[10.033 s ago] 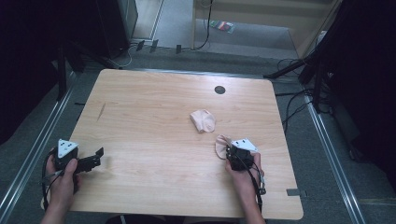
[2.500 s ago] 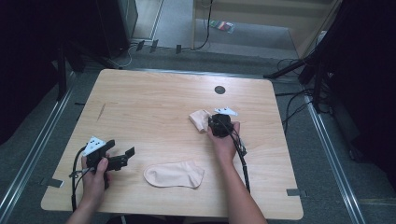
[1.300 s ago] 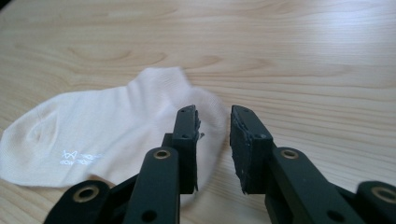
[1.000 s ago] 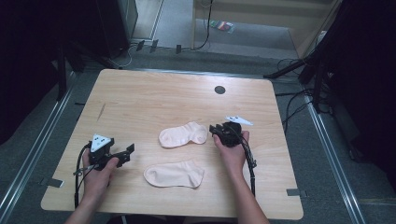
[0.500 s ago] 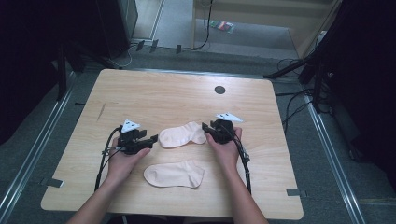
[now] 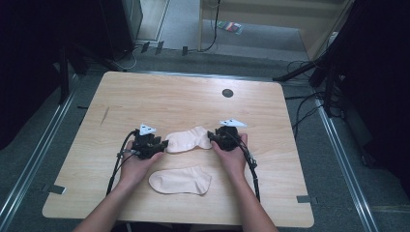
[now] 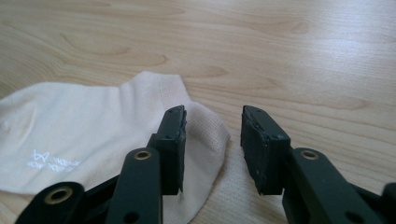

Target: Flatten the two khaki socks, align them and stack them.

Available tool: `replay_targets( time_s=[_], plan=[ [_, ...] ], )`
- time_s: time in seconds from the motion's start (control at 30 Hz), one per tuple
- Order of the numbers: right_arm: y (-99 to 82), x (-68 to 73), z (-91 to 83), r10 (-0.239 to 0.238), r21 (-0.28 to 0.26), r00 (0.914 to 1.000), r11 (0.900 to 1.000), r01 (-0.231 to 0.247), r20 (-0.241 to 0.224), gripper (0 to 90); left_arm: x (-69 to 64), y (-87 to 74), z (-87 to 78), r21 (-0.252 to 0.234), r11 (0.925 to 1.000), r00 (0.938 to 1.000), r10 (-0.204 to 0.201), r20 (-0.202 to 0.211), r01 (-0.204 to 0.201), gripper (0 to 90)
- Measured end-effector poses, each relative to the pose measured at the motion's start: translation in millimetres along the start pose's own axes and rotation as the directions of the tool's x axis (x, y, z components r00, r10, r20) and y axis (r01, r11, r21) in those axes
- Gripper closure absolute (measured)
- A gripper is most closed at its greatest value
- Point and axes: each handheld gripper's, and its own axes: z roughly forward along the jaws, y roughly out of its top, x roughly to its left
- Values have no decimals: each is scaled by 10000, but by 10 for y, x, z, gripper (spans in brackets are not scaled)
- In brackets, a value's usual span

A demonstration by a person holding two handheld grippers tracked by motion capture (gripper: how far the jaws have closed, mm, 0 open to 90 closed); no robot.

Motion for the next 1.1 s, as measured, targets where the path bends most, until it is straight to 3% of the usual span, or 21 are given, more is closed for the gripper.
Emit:
replay_targets(
  time_s=[0.1,0.23,0.37,0.5,0.67,0.7,0.77,0.97,1.1],
  plan=[
    [-9,24,3,-148,72,9999,9999,149,-23,696,4,2,17,108,9999,9999,-29,121,28,682],
    [-34,45,-10,-376,156,9993,9992,377,-81,808,65,19,20,232,9991,9986,-372,383,363,772],
    [-60,51,-38,-284,173,9996,9994,285,-60,868,122,15,5,197,9985,9970,-528,560,518,881],
    [-83,48,-71,-237,147,9997,9996,238,-72,878,172,-1,-17,190,9984,9957,-539,751,526,898],
    [-100,26,-135,-134,-47,9999,9999,133,-71,885,236,-29,-87,-236,9992,9963,-289,804,309,900],
    [-106,16,-184,-90,-127,9998,9999,88,-163,888,238,-31,-162,-772,9969,9977,-131,672,183,900],
    [-107,11,-227,-75,-227,9994,9997,68,-337,891,252,-21,-226,-1039,9945,9976,-90,687,161,900],
    [-75,40,-426,109,-632,9991,9979,-135,-417,896,348,-52,-316,-1100,9933,9954,-263,922,364,900],
    [-64,81,-527,-45,-750,9993,9972,18,-358,897,363,-93,-382,-1266,9910,9946,-303,991,428,900]
  ],
)
